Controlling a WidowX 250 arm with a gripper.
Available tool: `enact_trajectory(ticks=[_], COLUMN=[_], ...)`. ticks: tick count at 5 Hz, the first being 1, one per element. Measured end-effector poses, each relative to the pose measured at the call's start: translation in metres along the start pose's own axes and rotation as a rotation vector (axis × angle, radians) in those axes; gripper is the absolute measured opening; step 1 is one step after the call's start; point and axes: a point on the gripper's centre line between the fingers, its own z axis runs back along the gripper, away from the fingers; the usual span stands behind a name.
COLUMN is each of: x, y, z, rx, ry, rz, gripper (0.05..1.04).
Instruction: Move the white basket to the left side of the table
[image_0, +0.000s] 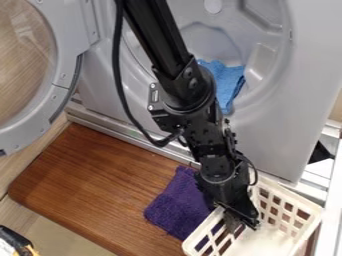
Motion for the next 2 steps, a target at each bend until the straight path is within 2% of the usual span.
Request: enact_trajectory(ticks=[1, 2], x=[-0.0004, -0.0006], y=[-0.0007, -0.0005], z=[0.0006, 0.0019], rx=[-0.004, -0.002], ry=[0.008, 0.015], rz=[0.009, 0.011], gripper=[0.151, 0.101])
